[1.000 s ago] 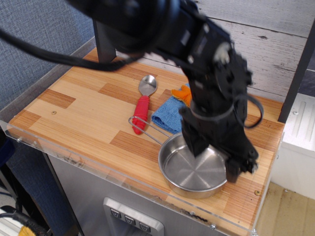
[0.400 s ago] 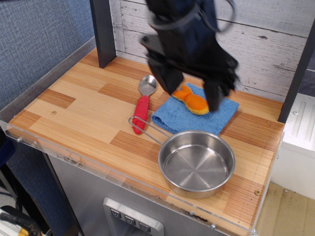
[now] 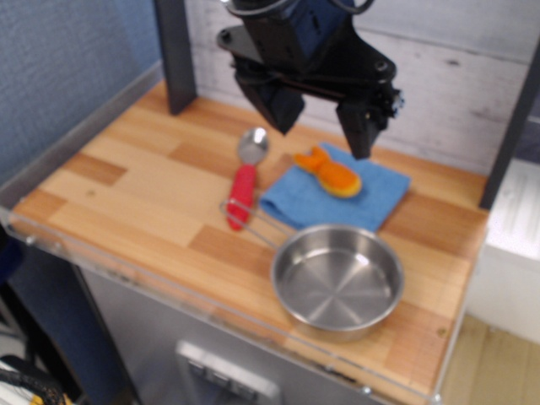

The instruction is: Move the pot to the bottom of the cloth.

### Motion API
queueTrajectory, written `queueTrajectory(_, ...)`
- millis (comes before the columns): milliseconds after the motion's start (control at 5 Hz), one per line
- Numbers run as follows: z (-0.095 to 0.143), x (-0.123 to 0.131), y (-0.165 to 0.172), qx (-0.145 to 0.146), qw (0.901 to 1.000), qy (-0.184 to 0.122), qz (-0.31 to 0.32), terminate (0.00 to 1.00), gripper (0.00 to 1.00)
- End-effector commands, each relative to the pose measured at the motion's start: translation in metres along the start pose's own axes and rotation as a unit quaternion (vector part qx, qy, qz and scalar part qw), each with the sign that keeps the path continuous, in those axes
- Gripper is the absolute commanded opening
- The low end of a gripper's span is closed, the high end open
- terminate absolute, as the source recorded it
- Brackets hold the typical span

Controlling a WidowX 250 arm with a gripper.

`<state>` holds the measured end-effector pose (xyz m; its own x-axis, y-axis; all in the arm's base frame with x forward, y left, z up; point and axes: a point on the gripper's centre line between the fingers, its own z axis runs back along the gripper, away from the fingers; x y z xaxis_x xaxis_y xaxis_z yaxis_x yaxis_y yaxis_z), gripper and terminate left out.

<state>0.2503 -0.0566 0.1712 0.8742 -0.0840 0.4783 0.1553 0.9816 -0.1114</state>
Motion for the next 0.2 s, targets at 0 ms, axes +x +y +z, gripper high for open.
queueTrajectory(0, 0.013, -0.0048, 0.0033, 0.001, 0.9998, -0.02, -0.001, 1.0, 1.0)
